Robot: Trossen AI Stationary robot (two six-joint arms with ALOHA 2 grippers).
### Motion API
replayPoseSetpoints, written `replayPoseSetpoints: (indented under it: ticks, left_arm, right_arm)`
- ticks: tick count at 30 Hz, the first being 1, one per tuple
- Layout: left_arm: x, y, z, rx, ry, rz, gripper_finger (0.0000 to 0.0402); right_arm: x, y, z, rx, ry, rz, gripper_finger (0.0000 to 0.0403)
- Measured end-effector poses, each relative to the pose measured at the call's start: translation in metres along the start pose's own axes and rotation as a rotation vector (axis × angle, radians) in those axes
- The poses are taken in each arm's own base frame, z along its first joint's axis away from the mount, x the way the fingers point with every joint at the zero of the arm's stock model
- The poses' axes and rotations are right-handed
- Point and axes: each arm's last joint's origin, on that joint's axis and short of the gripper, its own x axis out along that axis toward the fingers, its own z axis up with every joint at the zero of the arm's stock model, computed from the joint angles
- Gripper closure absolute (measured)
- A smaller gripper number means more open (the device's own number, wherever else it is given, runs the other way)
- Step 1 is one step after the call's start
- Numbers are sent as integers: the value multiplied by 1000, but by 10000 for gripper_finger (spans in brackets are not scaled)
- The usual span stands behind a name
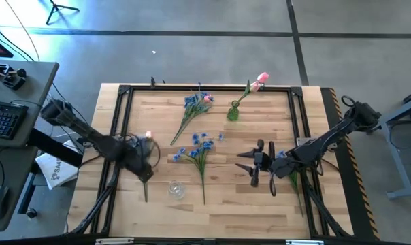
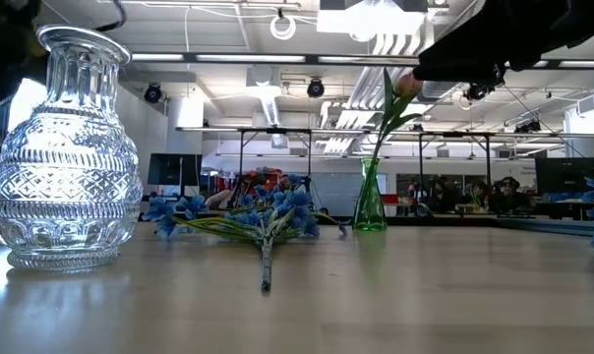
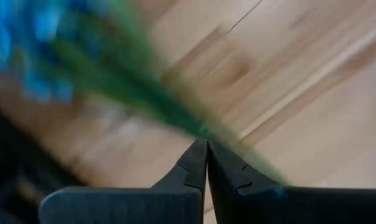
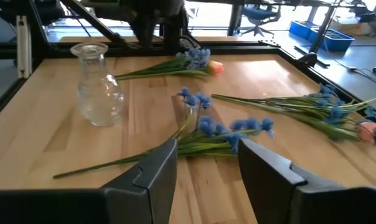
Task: Sort flowers into vase by color
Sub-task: Put the blue flowers into the transparent vase
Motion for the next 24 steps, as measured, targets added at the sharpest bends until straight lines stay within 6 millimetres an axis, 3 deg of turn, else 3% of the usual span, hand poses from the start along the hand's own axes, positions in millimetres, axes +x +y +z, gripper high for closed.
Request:
replayPoseSetpoints:
  ticks: [5, 16, 24]
  left_arm:
    - [19, 4, -16, -128, 91, 97, 369]
    - [41, 12, -12, -362, -112, 85, 235]
    - [61, 22, -12, -454, -139, 65, 222]
  right_arm:
    - [0, 0, 0, -4, 0, 1, 238]
    - [0, 0, 1, -19, -11, 3, 238]
    - [0, 0, 2, -16, -14, 4, 238]
